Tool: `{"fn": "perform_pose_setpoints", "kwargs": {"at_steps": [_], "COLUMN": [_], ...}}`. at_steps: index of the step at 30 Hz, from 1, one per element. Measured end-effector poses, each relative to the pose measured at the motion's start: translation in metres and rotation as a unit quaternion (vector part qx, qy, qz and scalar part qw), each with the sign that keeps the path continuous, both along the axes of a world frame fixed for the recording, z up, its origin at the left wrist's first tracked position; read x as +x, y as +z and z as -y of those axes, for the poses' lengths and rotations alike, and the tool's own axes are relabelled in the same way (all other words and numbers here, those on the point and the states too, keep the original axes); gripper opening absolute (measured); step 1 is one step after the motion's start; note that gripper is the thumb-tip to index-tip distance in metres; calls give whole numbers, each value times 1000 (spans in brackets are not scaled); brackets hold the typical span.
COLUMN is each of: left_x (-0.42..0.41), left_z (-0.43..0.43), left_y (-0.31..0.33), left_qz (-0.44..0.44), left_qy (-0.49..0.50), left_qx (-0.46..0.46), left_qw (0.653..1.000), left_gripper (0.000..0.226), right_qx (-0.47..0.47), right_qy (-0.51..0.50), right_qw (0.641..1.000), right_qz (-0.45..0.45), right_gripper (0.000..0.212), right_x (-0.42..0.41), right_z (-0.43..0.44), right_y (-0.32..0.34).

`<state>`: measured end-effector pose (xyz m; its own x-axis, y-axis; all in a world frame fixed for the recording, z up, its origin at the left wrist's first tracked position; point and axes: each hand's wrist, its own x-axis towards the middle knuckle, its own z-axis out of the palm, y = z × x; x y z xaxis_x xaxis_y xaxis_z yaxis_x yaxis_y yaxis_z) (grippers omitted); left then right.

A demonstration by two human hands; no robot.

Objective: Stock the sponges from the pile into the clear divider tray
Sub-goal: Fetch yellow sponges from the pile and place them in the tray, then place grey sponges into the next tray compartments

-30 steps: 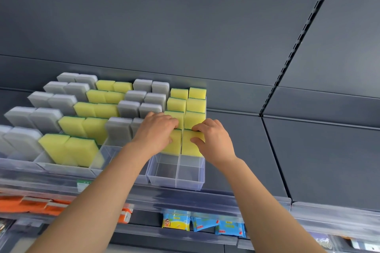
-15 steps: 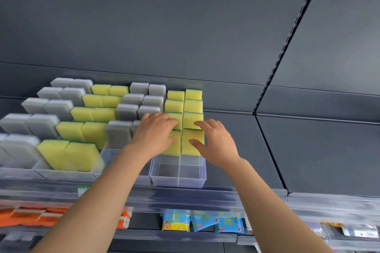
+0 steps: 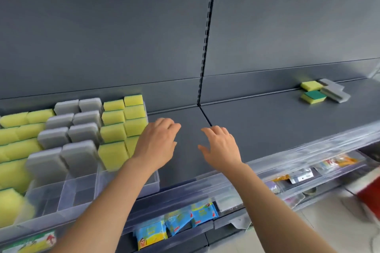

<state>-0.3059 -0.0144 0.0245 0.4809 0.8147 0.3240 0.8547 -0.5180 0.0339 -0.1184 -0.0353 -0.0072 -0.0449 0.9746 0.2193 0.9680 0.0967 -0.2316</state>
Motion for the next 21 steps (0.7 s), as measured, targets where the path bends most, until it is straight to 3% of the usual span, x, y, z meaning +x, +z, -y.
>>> {"fn": "perform_pose_setpoints", "kwargs": {"at_steps": [6,21], "left_x": [82,335], "left_z": [-10,-26], "left_y": [-14,-24], "left_qz": [-47,-25], "left_qy": [-54,-110], "left_qx": [-9,-44], "left_qw": [997,993], "left_gripper": [35,34], "right_qx": [-24,-46], "right_qy": [-77,-138], "right_qw": [997,989], "right_qz": [8,30], "right_gripper": [47,46], "right_x": [84,324], "right_z": [20,32], "right_y": [-3,-4]}}
